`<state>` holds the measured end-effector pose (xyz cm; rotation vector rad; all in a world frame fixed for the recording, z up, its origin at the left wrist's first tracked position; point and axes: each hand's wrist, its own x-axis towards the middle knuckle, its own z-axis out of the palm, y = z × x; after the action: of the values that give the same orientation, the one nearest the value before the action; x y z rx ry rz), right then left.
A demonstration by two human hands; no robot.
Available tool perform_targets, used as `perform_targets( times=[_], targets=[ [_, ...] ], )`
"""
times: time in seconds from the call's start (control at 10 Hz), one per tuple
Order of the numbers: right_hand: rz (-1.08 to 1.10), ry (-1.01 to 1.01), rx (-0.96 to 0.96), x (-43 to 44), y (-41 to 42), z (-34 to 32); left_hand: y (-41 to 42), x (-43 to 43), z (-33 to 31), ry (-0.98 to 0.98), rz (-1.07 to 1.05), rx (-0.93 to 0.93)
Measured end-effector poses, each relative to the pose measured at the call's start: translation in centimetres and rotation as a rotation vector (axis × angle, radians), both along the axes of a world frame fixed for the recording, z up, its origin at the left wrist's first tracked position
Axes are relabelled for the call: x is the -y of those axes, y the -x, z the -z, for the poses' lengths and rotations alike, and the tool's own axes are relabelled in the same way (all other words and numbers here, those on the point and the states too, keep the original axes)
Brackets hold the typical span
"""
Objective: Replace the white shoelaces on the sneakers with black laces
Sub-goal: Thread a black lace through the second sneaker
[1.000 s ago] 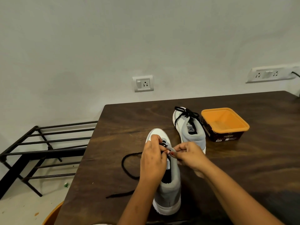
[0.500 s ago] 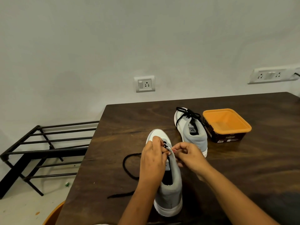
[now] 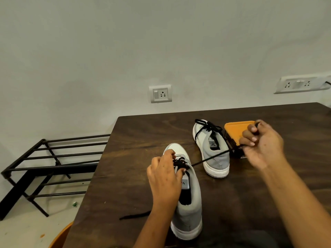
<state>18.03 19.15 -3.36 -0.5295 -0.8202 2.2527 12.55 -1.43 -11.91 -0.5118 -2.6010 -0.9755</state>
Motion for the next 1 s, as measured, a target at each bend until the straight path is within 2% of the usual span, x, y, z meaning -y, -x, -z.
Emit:
perform_targets(
  times=[0.1,0.2,0.3,0.4,0.5,0.6,0.7,0.8,0.9,1.0],
  targets=[
    [-0.031,-0.856,0.391,0.3,0.3,0.6,0.2,0.0,0.2,-0.026,-0.051,0.035],
    [-0.416,-1.669,0.714,2.5,1.1,4.1,0.1,0.0,0.2,-0.050,-0.068,0.073],
    [-0.736,-1.647,0.754,5.1,1.5,6.3,0.1,0.0,0.2,-0.040,-0.092,0.062],
    [-0.697,-1.535,0.631,5.2,1.4,5.7,0.1,0.0,0.3,-0.047,-0.098,0.070],
    [-0.481,-1.042,0.461,4.1,1.0,4.2,0.1,0.1,0.3,-0.051,-0.103,0.100],
    [-0.188,-0.323,0.086,2.3,0.6,1.5,0.0,0.2,0.1,-0.044,-0.107,0.142],
    [0.023,0.055,-0.265,0.6,-0.2,-1.0,0.0,0.3,0.1,-0.037,-0.065,0.189],
    [0.114,0.117,-0.400,-0.1,-0.8,-1.5,0.0,0.3,0.2,-0.068,-0.040,0.227],
    [0.087,0.055,-0.313,-0.1,-0.8,-1.2,0.0,0.4,0.3,-0.068,-0.026,0.264],
    [-0.062,-0.734,0.513,0.6,0.0,0.7,0.0,0.3,0.4,-0.088,-0.008,0.287]
  ],
)
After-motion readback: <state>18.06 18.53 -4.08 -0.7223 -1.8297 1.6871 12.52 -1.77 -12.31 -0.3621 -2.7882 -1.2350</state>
